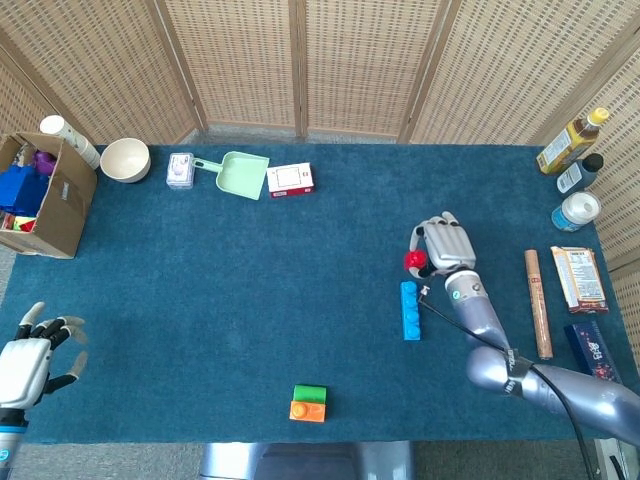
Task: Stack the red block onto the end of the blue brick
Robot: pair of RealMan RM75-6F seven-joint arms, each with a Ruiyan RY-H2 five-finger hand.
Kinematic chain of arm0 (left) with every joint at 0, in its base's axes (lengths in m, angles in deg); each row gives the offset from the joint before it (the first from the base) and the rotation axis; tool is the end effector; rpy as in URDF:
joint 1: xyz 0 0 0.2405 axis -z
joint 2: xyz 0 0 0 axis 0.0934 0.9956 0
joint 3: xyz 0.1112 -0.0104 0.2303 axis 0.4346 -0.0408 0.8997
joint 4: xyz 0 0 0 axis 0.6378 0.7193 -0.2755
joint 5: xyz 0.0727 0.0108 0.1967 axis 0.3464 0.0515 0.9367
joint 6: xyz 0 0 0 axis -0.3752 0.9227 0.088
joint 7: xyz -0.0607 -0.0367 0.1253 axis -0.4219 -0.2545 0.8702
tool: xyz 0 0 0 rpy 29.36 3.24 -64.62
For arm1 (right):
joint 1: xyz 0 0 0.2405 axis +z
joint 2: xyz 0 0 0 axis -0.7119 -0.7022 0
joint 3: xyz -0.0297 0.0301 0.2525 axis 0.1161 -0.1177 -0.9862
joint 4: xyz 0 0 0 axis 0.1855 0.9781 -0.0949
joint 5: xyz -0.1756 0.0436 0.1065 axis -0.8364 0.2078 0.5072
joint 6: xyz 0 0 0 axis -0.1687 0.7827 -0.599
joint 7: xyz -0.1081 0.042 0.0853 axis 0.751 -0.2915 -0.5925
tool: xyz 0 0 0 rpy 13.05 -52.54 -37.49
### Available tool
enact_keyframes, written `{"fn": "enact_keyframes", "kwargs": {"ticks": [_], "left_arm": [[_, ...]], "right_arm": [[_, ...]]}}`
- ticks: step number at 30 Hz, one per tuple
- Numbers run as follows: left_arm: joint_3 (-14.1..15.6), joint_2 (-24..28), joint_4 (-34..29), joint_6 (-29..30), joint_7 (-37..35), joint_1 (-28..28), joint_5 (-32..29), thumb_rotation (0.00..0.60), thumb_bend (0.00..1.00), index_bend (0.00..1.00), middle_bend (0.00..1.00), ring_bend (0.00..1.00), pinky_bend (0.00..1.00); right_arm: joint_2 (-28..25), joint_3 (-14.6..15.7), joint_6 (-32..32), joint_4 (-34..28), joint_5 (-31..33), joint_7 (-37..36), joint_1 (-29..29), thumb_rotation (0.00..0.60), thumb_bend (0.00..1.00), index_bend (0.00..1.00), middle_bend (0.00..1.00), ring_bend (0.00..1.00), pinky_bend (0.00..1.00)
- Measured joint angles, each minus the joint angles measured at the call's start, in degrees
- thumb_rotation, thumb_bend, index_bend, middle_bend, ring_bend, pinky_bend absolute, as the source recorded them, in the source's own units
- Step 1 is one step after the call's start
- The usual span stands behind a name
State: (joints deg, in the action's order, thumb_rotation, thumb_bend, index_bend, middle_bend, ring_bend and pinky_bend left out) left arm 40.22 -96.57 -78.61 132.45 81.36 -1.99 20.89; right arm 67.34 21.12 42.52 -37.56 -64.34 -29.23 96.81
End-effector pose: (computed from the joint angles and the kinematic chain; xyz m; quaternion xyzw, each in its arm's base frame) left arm -0.3287 0.1581 0.1169 -0.5945 -0.4459 -0.3820 0.5493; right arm -0.1642 -0.3992 0.0516 0.6508 -0.4984 0.2872 0.4956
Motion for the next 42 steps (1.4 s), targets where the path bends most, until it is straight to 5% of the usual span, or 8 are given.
{"fn": "enact_keyframes", "kwargs": {"ticks": [16,42], "left_arm": [[0.09,-0.57,0.08,-1.05,0.0,0.53,0.08,0.6,0.47,0.49,0.34,0.31,0.08],[0.4,-1.07,1.75,-1.23,-2.04,0.13,-0.34,0.6,0.47,0.49,0.34,0.31,0.07]], "right_arm": [[-1.95,3.8,1.16,-4.57,0.46,1.71,-0.14,0.6,0.26,0.62,0.31,0.16,0.08],[-0.57,6.22,0.43,-3.74,4.51,4.08,3.07,0.6,0.25,0.61,0.31,0.16,0.08]]}}
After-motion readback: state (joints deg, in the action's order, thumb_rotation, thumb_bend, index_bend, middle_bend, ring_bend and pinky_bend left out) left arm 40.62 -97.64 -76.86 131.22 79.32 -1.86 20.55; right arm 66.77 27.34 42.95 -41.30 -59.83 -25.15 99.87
